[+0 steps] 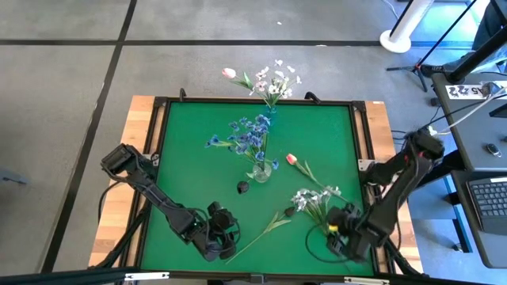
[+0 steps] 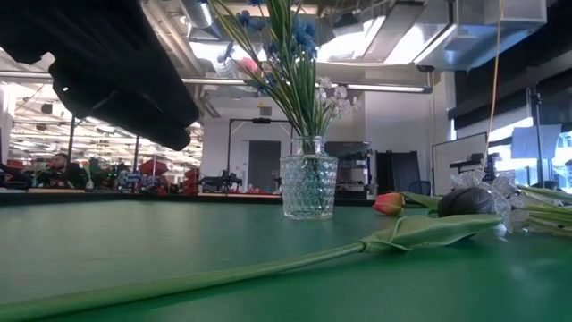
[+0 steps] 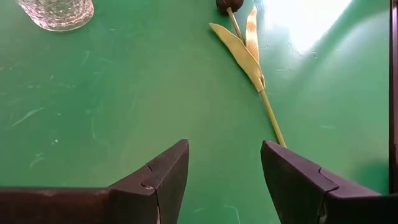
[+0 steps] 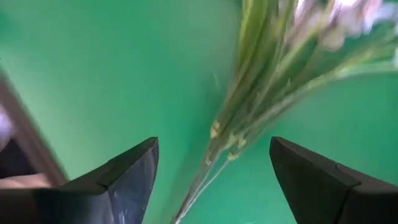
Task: Sort flowers into vase by color
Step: Put the white flowers into the blue transparent vase
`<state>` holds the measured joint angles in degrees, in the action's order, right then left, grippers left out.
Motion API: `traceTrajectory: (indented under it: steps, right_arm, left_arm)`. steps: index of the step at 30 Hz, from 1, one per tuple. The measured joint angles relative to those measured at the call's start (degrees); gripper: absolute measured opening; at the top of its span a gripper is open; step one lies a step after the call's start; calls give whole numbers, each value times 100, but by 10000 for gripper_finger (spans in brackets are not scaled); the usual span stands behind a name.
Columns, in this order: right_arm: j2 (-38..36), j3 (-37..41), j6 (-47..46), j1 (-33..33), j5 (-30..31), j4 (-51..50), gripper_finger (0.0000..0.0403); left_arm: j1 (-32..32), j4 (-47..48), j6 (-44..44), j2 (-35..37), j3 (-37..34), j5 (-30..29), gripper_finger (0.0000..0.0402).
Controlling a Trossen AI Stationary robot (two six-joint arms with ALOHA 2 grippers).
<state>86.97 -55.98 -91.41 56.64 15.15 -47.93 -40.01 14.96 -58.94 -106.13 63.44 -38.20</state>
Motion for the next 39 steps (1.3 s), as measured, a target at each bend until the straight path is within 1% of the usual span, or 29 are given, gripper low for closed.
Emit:
traceTrajectory:
  steps: [4,7,10,15,17,19,22,28,32,33,34,37,39]
  right_arm:
    - [560,4,-386,40,-231,40,307]
    - [922,4,-437,-16,-429,47,307]
    - [1220,-1,-446,-54,-798,124,307]
    - [1385,-18,-444,-45,-1024,232,306]
    - [1378,-16,-450,-46,-1083,287,296]
    - [1370,-16,-442,-48,-1217,334,275]
    - [1363,-14,-425,-45,-1434,363,228]
    - [1367,-11,-248,27,-1499,398,117]
    - [1352,-7,177,35,-1432,403,33]
    - [1336,-7,216,39,-1384,383,18]
    - [1301,-5,226,42,-1314,358,11]
    - [1167,14,168,48,-973,303,19]
    - [1013,37,167,54,-641,248,17]
  left_arm:
    - [4,-10,41,0,0,0,195]
    - [3,-9,51,0,0,7,195]
    - [-2,-4,55,0,0,37,195]
    - [-2,3,94,0,2,39,195]
    - [-2,2,98,0,2,39,195]
    - [-2,1,96,0,3,39,195]
    - [-7,0,94,0,3,39,195]
    - [-13,-13,85,0,2,39,195]
    - [-13,-20,52,0,4,37,195]
    - [-13,-20,52,0,4,38,195]
    - [-13,-21,51,0,3,39,195]
    - [-13,-22,50,0,3,37,195]
    - [-13,-20,52,0,2,37,195]
